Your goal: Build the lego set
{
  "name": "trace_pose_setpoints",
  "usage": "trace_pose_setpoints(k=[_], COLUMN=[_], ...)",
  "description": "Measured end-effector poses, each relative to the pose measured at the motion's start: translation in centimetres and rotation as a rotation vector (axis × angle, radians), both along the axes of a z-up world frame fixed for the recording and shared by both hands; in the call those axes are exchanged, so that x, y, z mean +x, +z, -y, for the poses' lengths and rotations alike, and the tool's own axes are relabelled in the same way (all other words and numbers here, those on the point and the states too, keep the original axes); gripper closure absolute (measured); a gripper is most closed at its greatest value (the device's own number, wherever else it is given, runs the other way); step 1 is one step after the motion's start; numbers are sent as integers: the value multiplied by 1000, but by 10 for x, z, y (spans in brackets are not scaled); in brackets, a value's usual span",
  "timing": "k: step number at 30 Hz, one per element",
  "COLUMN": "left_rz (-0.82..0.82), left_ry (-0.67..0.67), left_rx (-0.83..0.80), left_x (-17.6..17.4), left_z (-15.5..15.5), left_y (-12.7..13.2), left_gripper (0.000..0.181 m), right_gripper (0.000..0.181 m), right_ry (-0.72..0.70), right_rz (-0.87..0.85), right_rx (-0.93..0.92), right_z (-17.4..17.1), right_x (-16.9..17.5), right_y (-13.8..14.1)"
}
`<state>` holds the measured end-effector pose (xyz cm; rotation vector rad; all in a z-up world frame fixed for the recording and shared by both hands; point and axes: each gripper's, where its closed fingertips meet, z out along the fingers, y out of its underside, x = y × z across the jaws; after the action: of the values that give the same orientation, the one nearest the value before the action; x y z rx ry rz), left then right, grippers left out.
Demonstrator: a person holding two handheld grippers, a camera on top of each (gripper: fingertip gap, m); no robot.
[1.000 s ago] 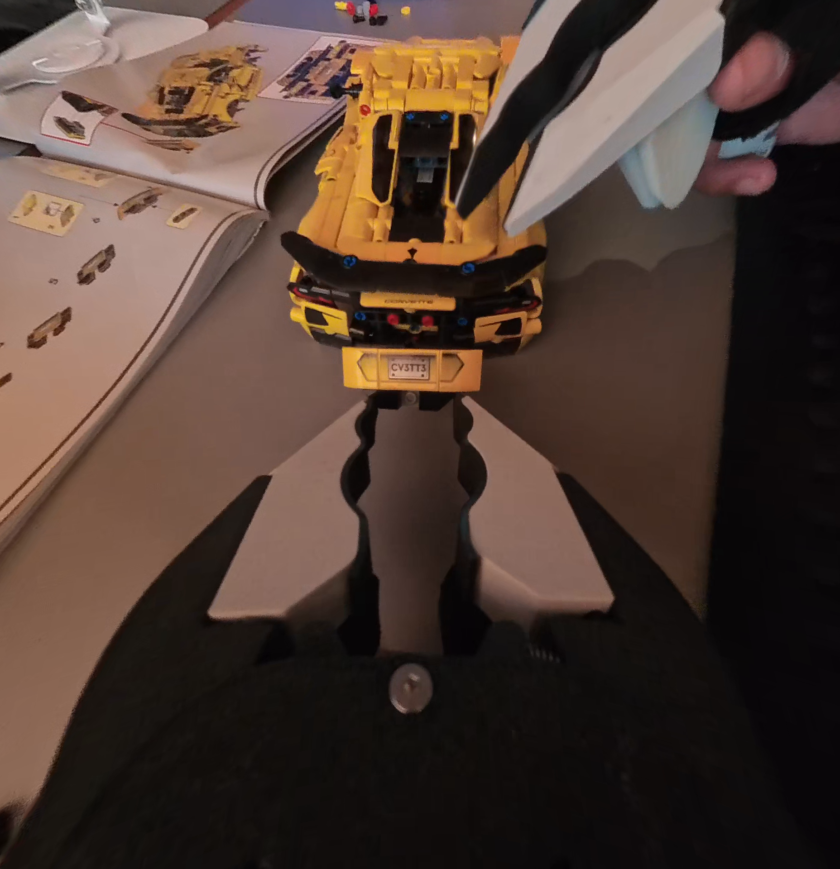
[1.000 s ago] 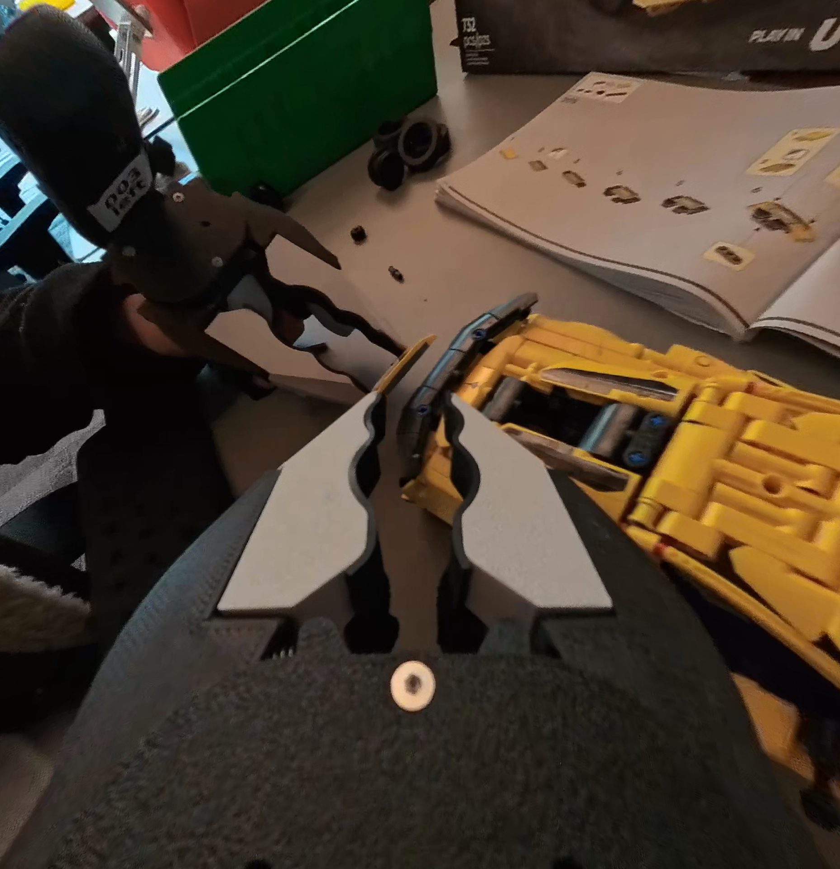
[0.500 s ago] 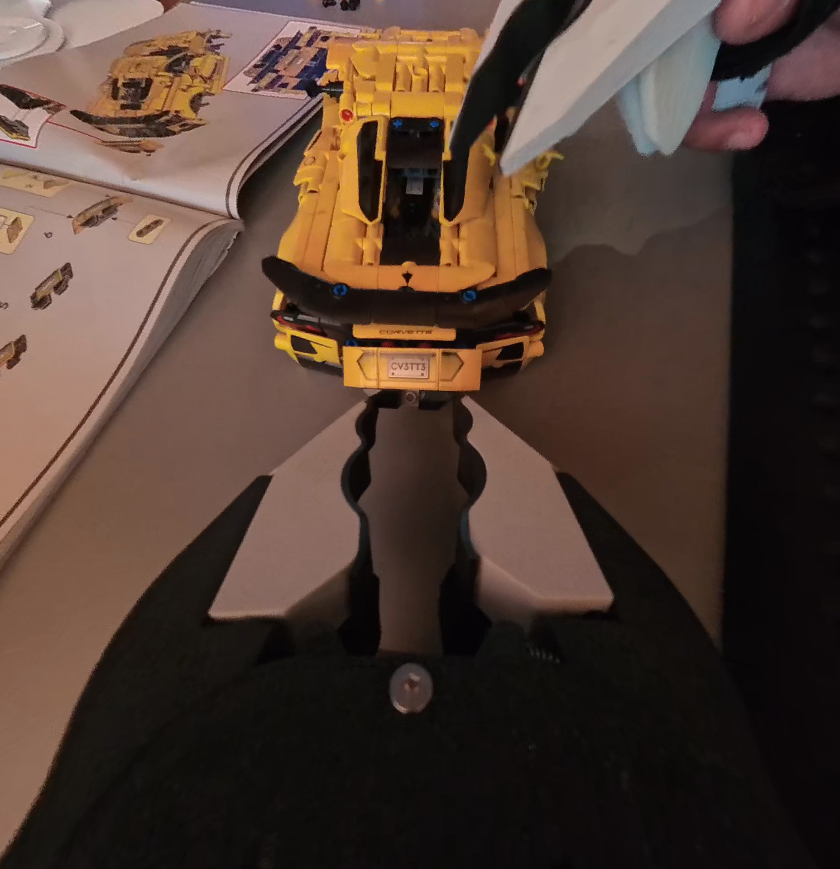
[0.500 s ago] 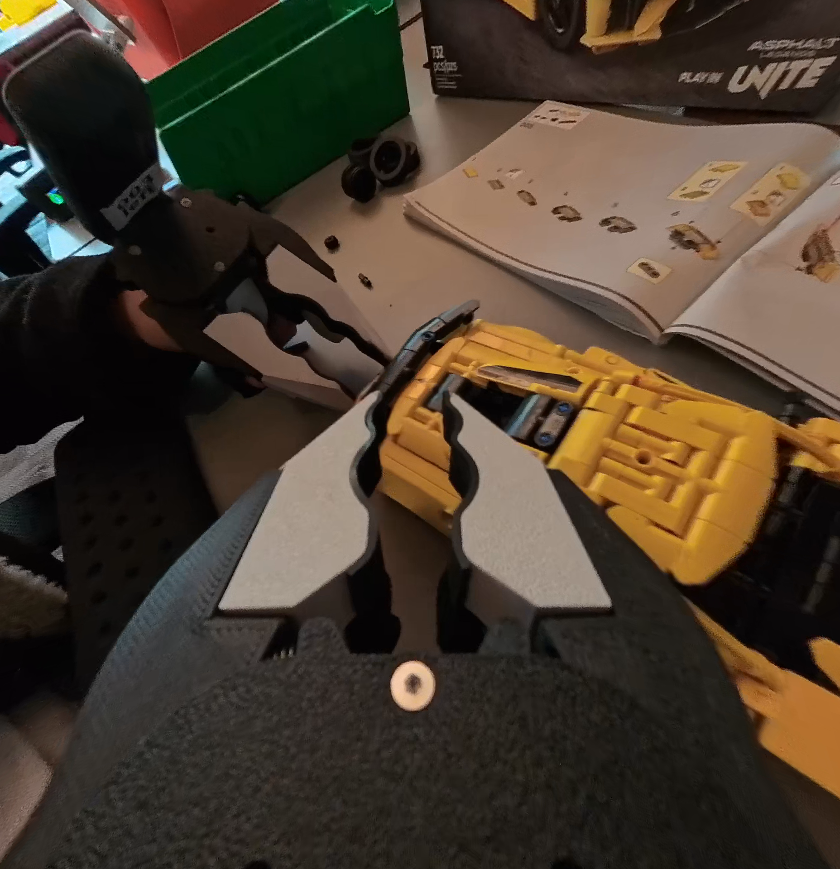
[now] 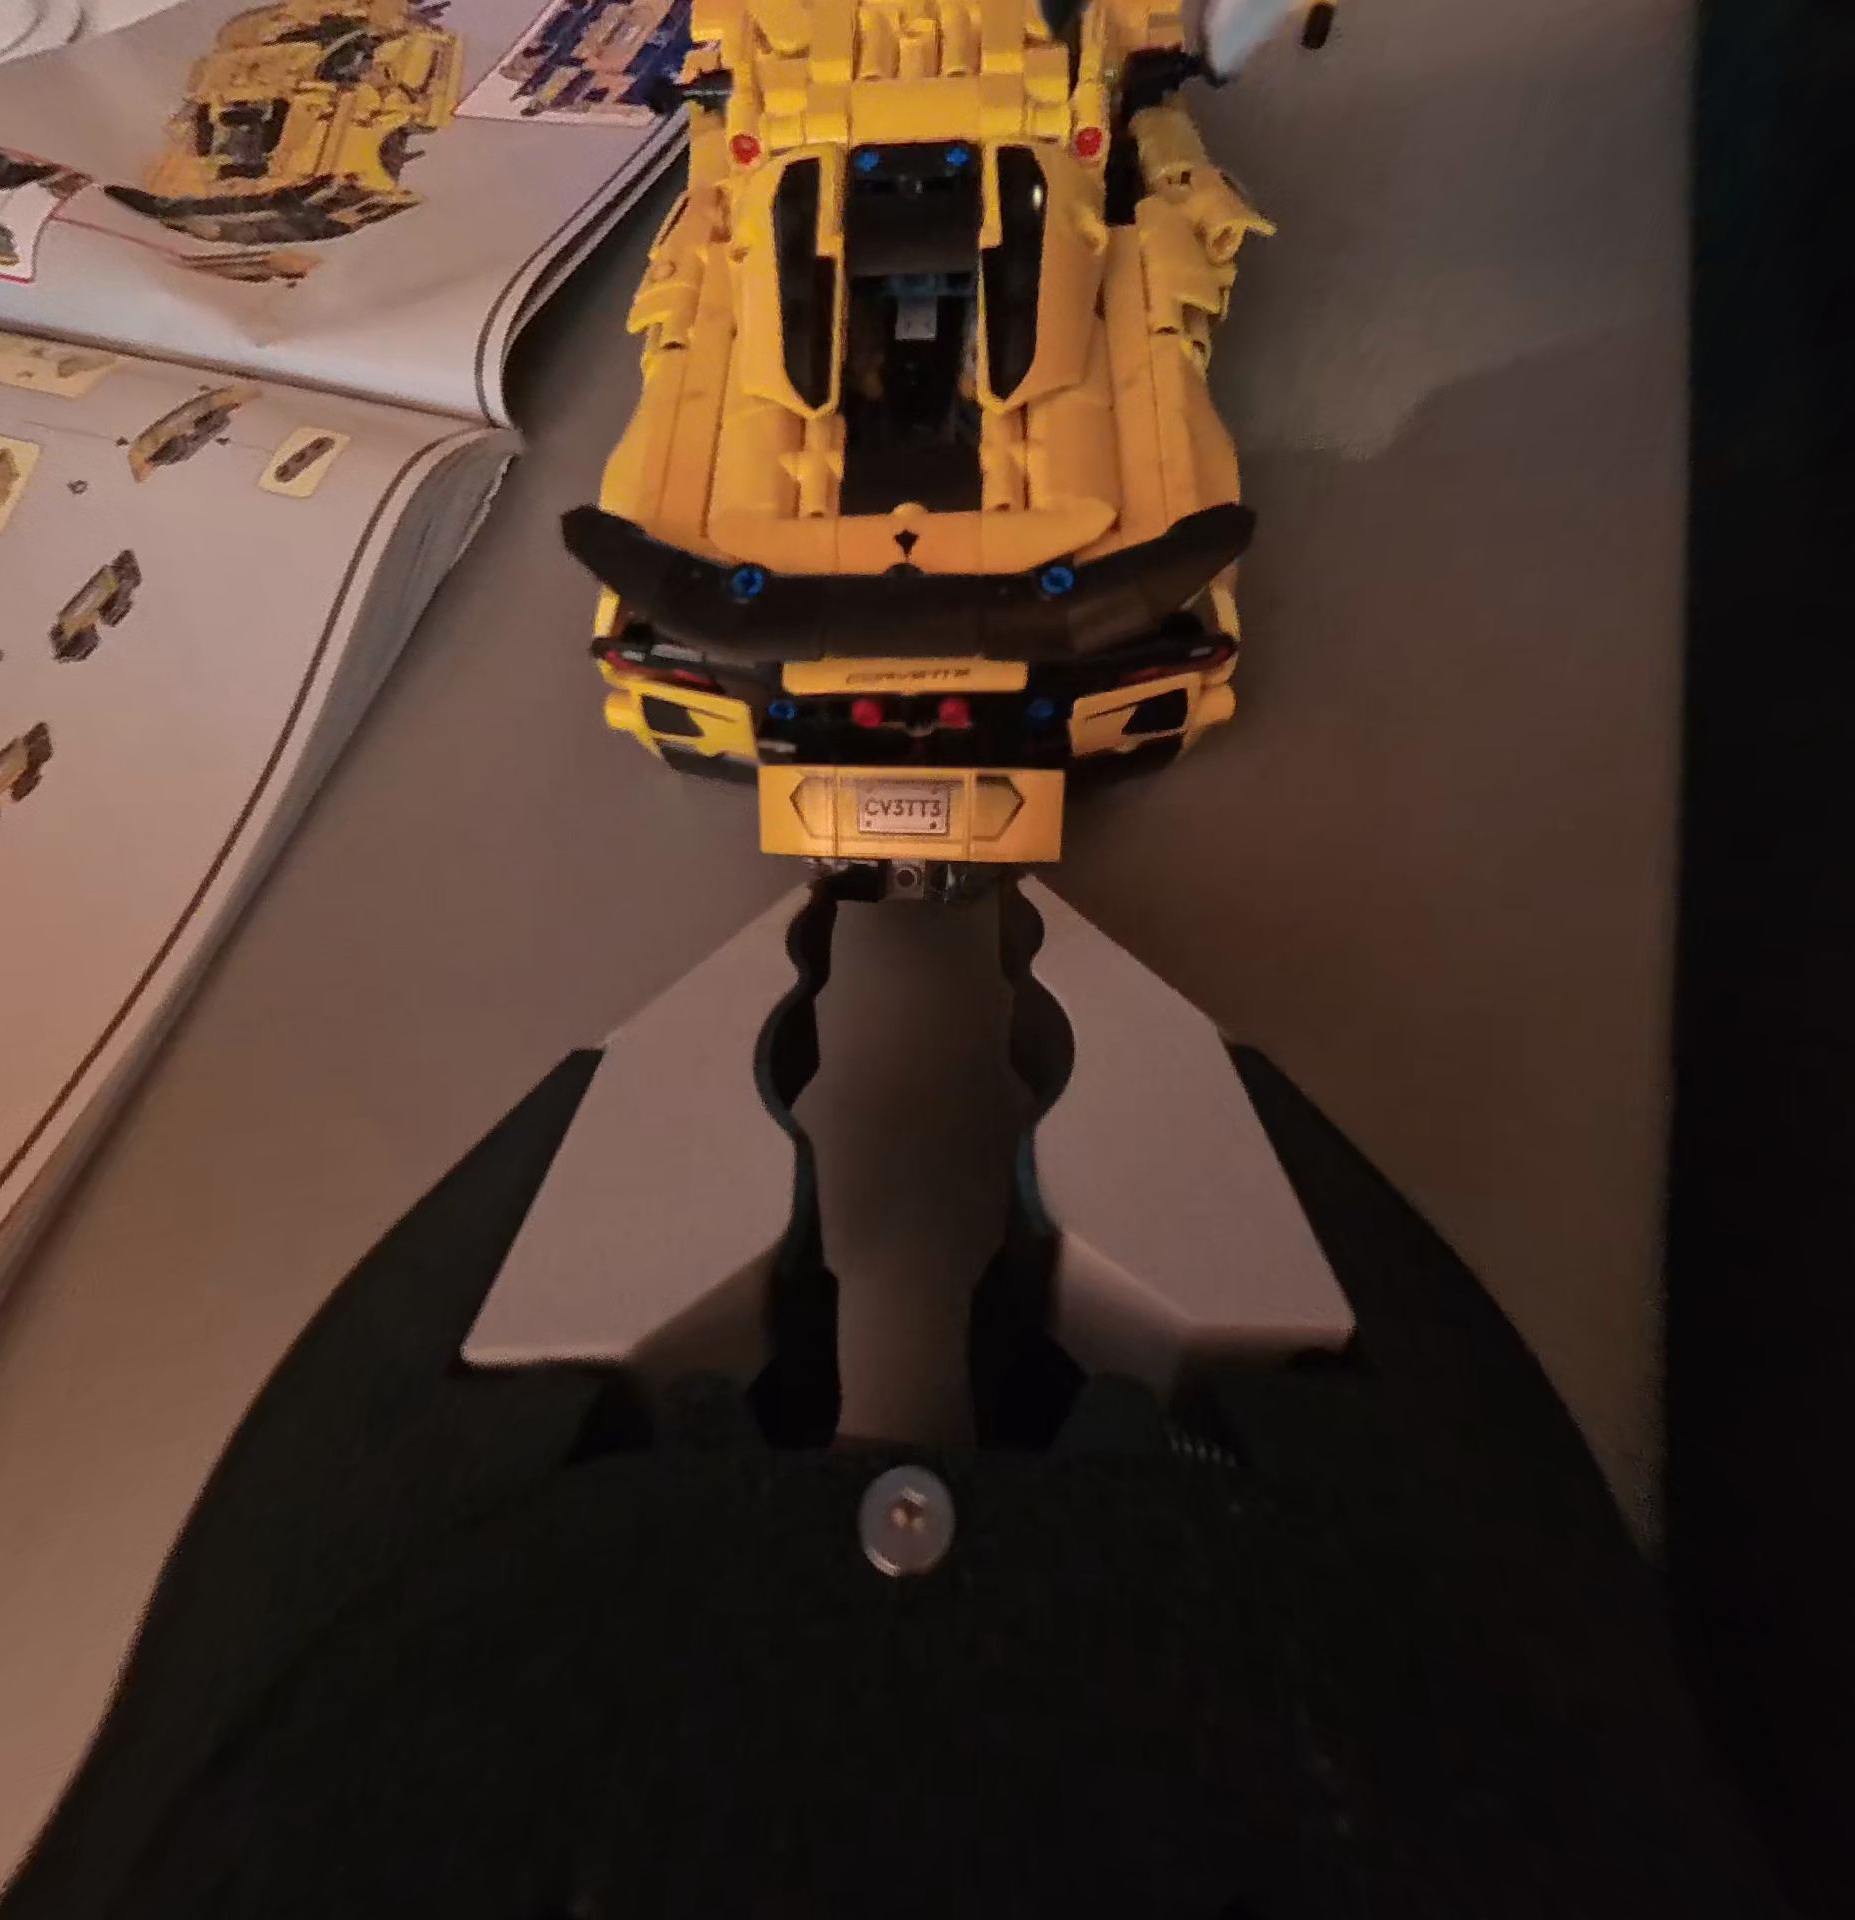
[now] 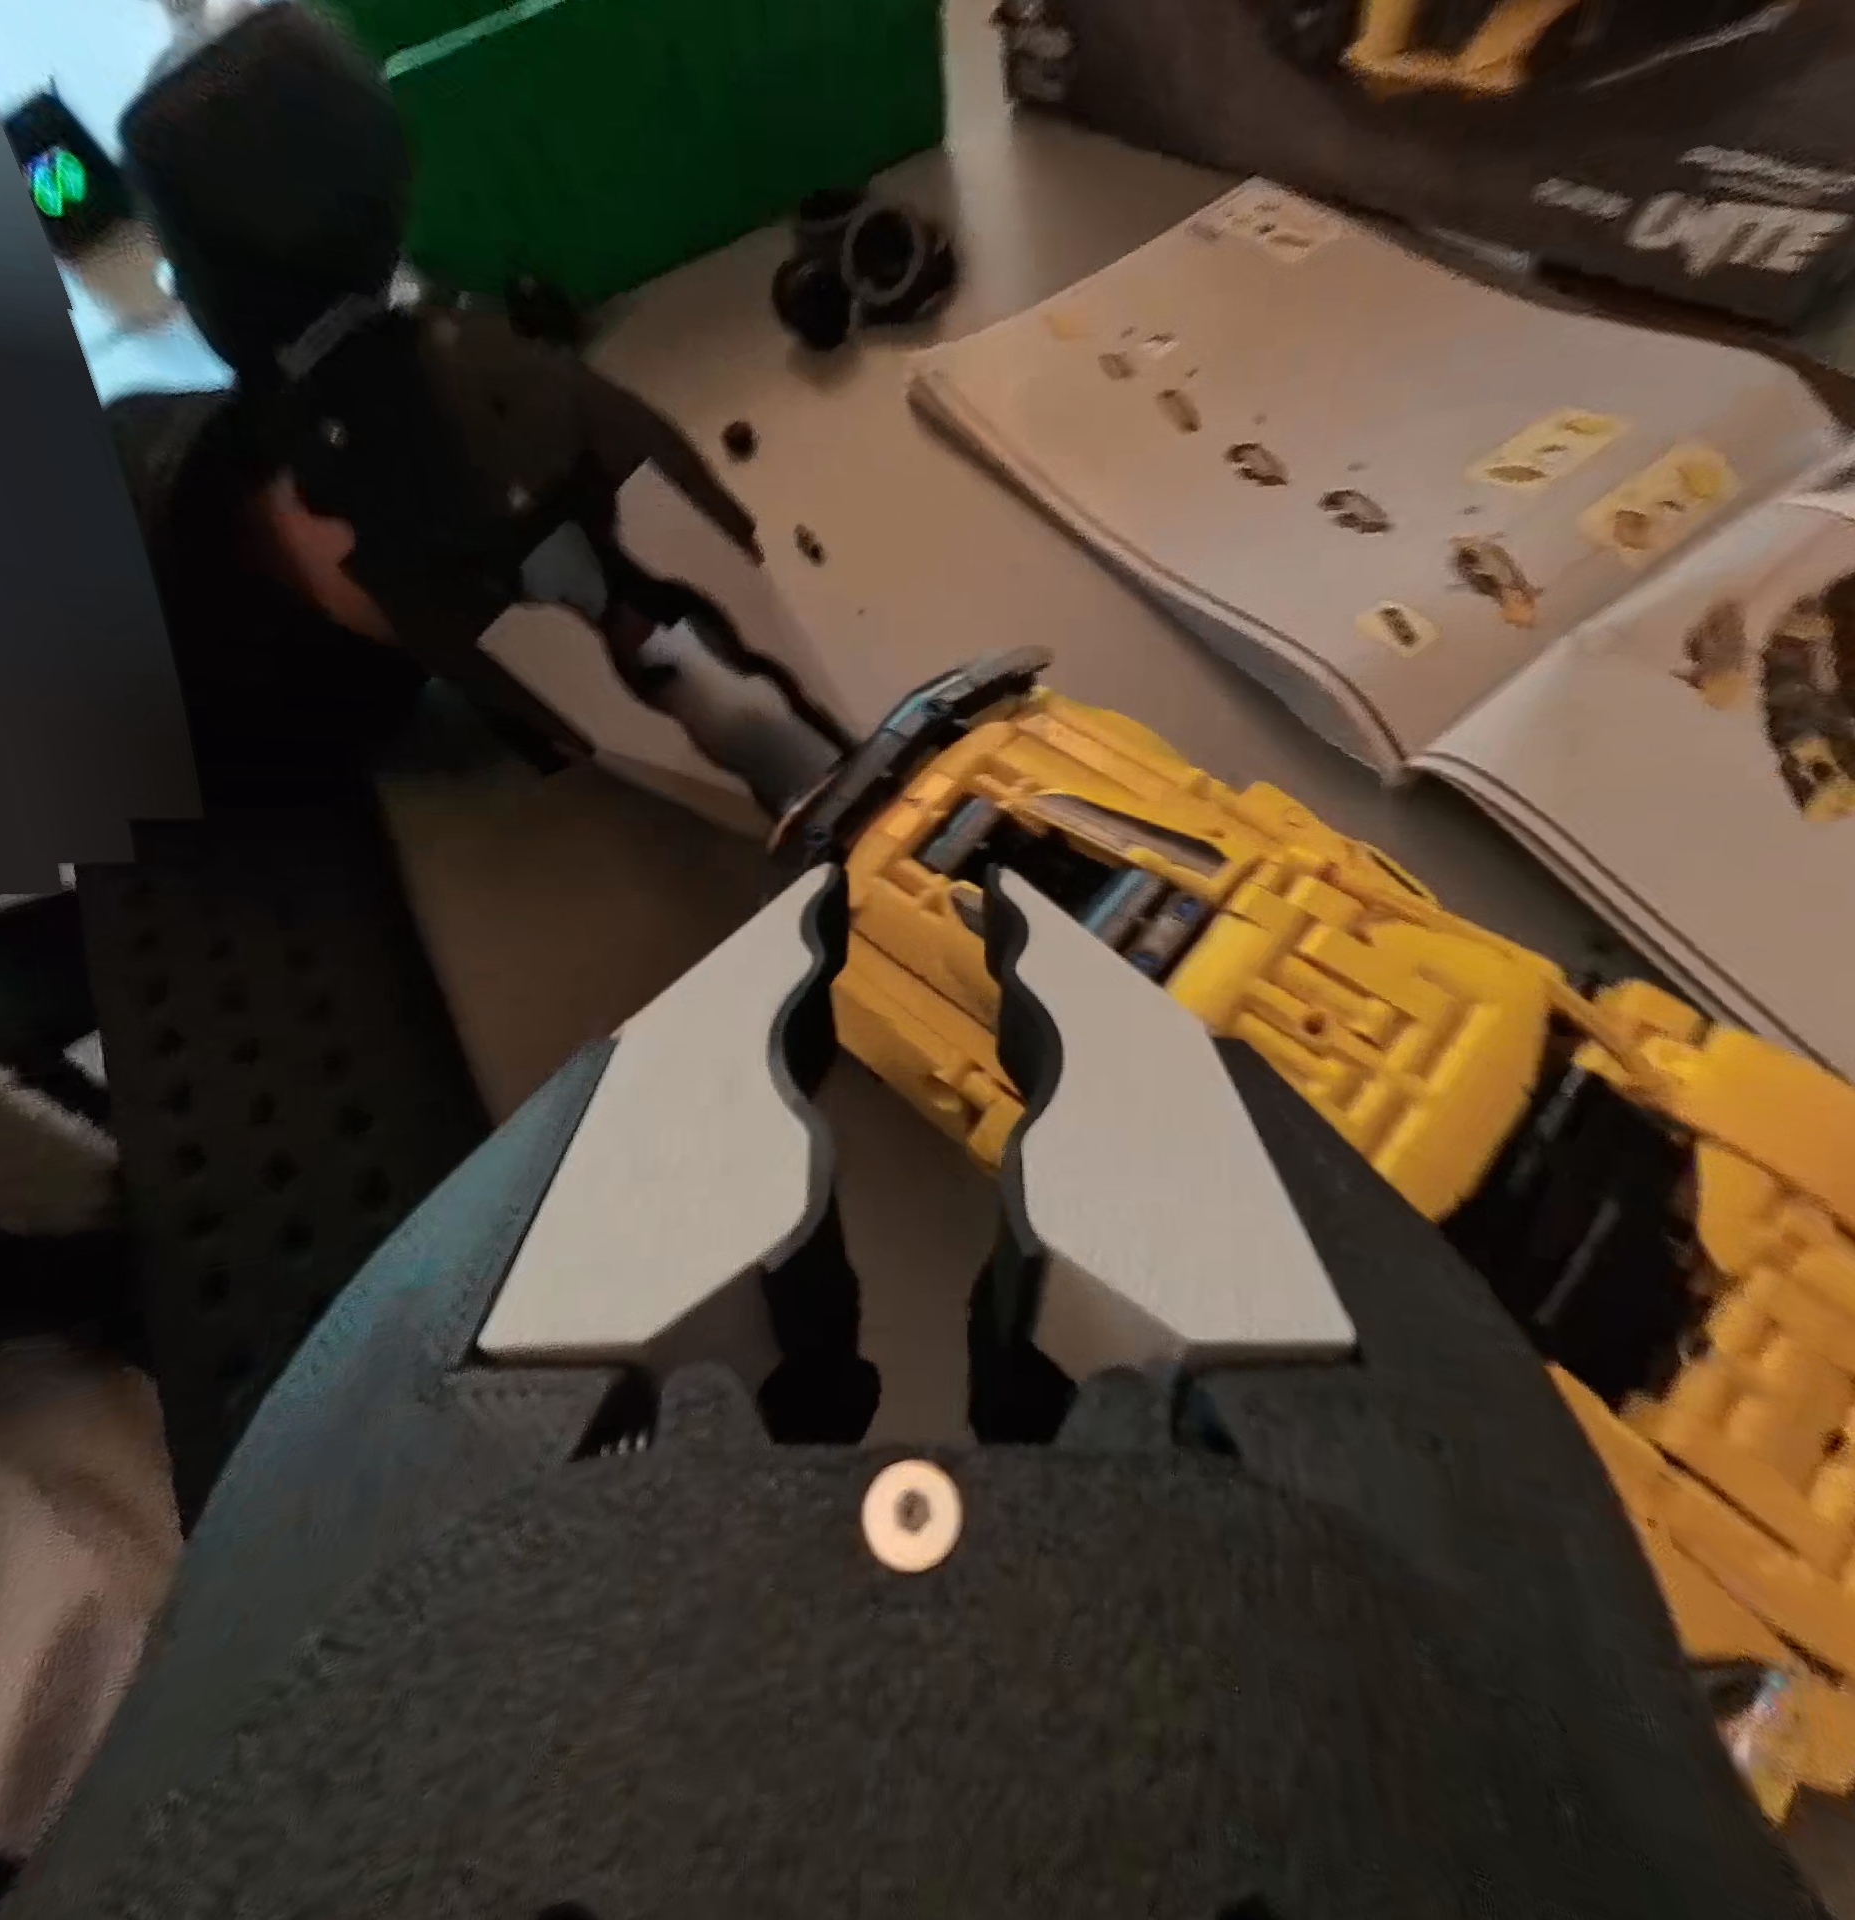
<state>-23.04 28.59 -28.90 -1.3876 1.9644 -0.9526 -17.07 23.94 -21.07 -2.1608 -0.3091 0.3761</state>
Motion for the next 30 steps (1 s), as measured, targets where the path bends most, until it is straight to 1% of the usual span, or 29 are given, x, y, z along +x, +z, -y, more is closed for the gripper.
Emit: trace_pose_setpoints(k=[3, 6, 8, 9, 13, 16, 20, 22, 24, 27, 29, 30], left_rz=[30, 28, 12, 8, 8, -8, -13, -21, -2, 10, 19, 23], left_ry=[-8, -25, -39, -44, -51, -50, -43, -50, -55, -59, -55, -52], left_rx=[-66, -83, -68, -62, -33, 5, 93, 109, 108, 113, 107, 101], left_x=[0, 4, 5, 5, 10, 13, 17, 17, 18, 18, 18, 18], left_z=[0, 4, 6, 7, 10, 10, 7, 8, 9, 10, 10, 10], left_y=[9, 10, 6, 5, 4, -1, -6, -8, -6, -3, -2, -2], left_gripper=[149, 150, 150, 153, 155, 156, 160, 160, 160, 161, 161, 161], right_gripper=[147, 142, 136, 134, 130, 125, 127, 127, 128, 131, 133, 133], right_ry=[127, 150, 145, 133, 30, -12, -78, -100, -95, -44, 30, 64], right_rz=[102, 264, 304, 306, 288, 201, 178, 146, 78, -7, -16, 21], right_rx=[-51, -87, -114, -112, -105, -137, -119, -110, -74, -24, -35, -61], right_z=[-5, -15, -18, -20, -20, -11, -3, 0, -3, -11, -14, -15], right_x=[-24, -21, -13, -7, 30, 45, 62, 66, 61, 36, 6, -8], right_y=[-11, -22, -20, -16, 1, 0, -2, 0, 9, 21, 18, 10])
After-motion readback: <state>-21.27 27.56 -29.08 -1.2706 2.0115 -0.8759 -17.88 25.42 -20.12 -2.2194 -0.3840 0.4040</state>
